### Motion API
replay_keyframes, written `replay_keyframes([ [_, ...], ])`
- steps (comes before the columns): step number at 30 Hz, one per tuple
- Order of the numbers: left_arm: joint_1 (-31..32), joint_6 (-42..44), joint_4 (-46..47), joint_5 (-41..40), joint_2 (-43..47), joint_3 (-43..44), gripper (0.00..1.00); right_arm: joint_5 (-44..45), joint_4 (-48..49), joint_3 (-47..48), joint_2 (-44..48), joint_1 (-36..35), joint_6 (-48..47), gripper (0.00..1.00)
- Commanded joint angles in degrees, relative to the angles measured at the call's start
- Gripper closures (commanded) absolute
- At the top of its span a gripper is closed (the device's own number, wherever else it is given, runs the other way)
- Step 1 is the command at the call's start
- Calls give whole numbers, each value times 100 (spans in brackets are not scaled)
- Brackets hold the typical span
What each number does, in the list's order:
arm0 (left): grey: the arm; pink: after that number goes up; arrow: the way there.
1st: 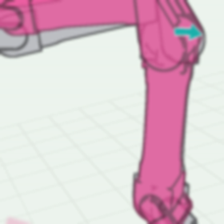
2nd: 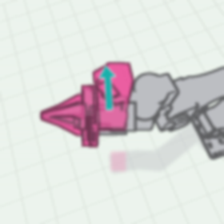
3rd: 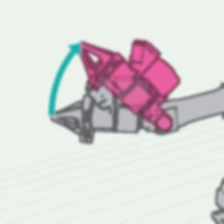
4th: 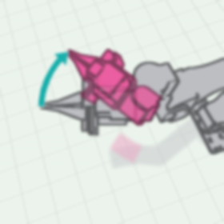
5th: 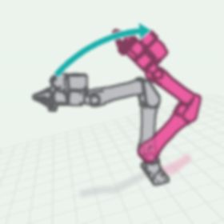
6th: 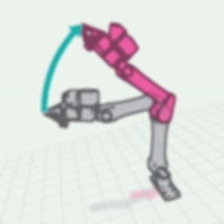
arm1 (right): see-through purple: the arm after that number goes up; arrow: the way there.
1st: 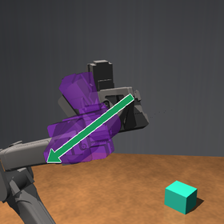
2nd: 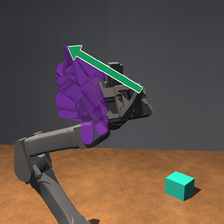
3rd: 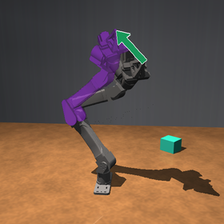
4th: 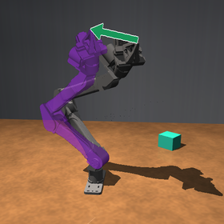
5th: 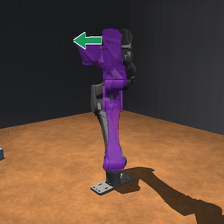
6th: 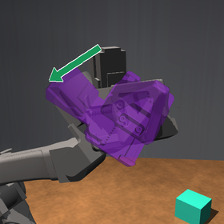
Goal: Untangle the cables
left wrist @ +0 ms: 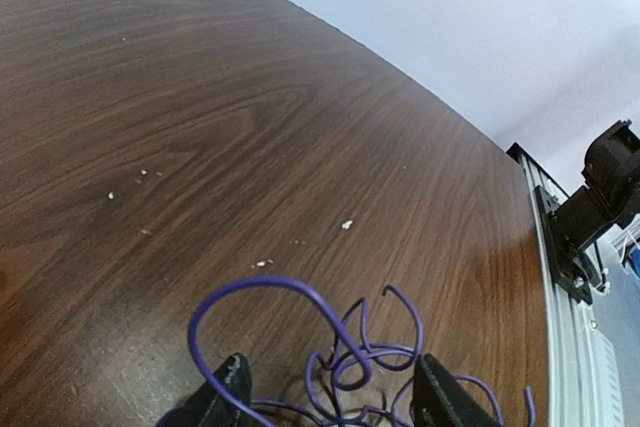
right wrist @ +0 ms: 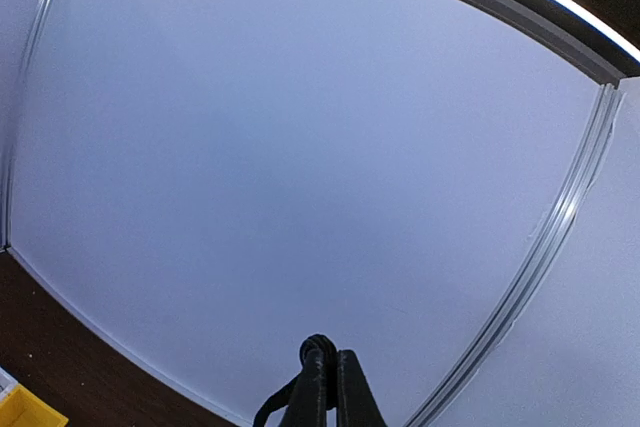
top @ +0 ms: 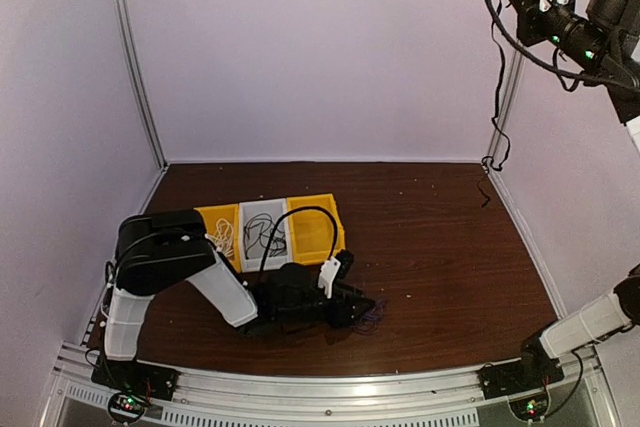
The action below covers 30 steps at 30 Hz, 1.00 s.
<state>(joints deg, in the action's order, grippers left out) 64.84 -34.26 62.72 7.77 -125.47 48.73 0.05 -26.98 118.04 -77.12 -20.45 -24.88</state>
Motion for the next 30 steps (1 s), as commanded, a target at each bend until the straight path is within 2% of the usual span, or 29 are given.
replay_keyframes([
  [1,55,109,-332,-166,583,-49,39,-292,17,-742,357,32,49,100],
  [8,116,480,-1385,-689,1327,-57,26,-1401,-265,-1373,609,32,173,100],
  [11,117,735,-1814,-689,1633,-34,24,-1873,-347,-1593,664,35,192,100],
  [17,116,1327,-2915,-1184,2272,248,23,-2701,-394,-2082,793,32,350,100],
  [23,117,1829,-2595,-1120,2452,418,27,-3738,-466,-2123,780,32,531,100],
  [30,109,2602,-2367,-572,1846,1287,30,-4515,-688,-2134,770,32,456,100],
])
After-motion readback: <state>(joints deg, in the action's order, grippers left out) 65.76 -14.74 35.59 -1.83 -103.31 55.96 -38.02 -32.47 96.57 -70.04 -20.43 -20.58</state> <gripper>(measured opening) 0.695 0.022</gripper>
